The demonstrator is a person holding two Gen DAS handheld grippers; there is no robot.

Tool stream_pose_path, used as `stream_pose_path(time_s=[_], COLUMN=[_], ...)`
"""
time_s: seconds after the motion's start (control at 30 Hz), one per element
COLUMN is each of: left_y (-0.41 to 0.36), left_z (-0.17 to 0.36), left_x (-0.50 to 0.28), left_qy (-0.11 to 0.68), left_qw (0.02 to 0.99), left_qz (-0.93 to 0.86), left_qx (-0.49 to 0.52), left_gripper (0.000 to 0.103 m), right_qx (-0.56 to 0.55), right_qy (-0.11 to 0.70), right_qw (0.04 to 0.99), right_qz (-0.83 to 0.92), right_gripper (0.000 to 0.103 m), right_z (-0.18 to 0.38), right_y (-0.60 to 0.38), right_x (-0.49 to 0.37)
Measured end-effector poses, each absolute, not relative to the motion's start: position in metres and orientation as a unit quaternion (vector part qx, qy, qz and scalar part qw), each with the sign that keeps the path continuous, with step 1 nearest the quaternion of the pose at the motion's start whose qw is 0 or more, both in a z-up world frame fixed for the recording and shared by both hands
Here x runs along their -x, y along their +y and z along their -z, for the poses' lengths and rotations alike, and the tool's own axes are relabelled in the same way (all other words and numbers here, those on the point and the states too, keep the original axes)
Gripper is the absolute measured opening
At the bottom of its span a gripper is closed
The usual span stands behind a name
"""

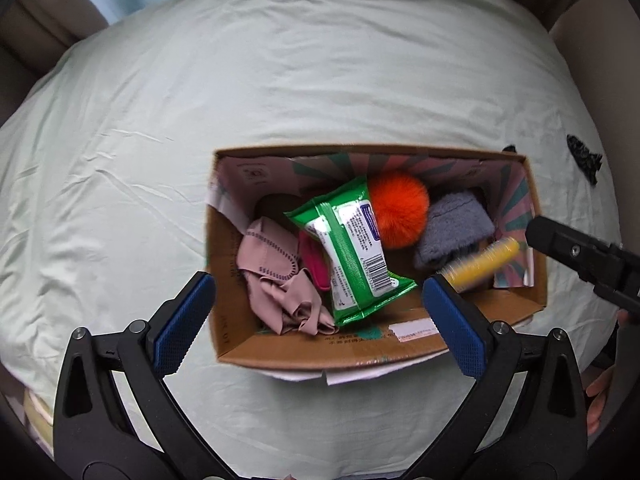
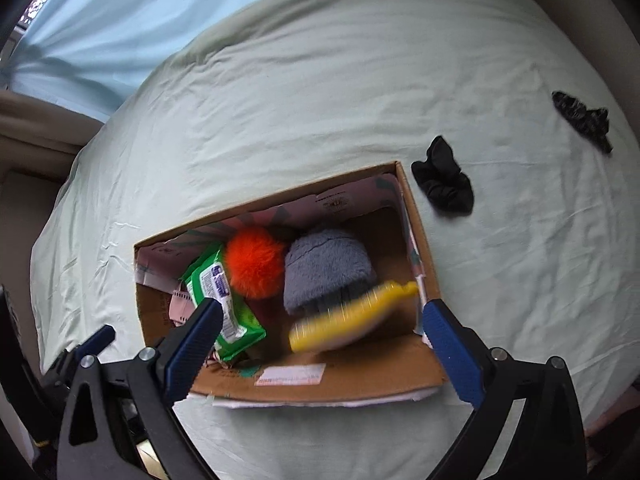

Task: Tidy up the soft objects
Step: 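Lift both tools from the box and move toward the black sock and gloves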

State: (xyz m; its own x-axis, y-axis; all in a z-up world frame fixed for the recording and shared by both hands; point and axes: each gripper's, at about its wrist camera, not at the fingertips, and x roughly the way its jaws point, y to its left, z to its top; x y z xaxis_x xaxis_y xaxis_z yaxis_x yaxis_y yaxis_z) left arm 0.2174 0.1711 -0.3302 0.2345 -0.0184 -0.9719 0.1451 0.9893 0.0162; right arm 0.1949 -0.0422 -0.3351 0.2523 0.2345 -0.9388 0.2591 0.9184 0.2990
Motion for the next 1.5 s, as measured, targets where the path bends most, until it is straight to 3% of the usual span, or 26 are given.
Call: stream_pose_path(time_s=[0.3, 0.8, 1.07, 1.5], left_y=[0.189, 0.187, 0.156, 0.070], left_z=[0.260, 0.109, 0.069, 0.075], left_x=[-0.183, -0.097, -0.056, -0.054], left_qy=[0.556, 0.401, 0.341, 0.329], left_qw=[0.829, 0.914, 0.938, 0.942], left_qz=[0.036, 0.050, 0.046, 0.040], left_qx=[-0.045, -0.038, -0.041, -0.044], left_gripper=[0.103, 0.103, 0.103, 0.103], right_qx=[-0.153, -0.054, -0.053, -0.035], right_qy=[0.563, 0.385, 0.334, 0.320], right_qw=[0.812, 0.921, 0.940, 0.945], right_qz=[-0.005, 0.001, 0.037, 0.052], right_gripper=[0.100, 0.100, 0.100, 0.100], right_z=[0.264, 0.102, 0.078, 0.080], right_y=[-0.036, -0.064, -0.108, -0.188], right_x=[-0.159, -0.063, -0.017, -0.006])
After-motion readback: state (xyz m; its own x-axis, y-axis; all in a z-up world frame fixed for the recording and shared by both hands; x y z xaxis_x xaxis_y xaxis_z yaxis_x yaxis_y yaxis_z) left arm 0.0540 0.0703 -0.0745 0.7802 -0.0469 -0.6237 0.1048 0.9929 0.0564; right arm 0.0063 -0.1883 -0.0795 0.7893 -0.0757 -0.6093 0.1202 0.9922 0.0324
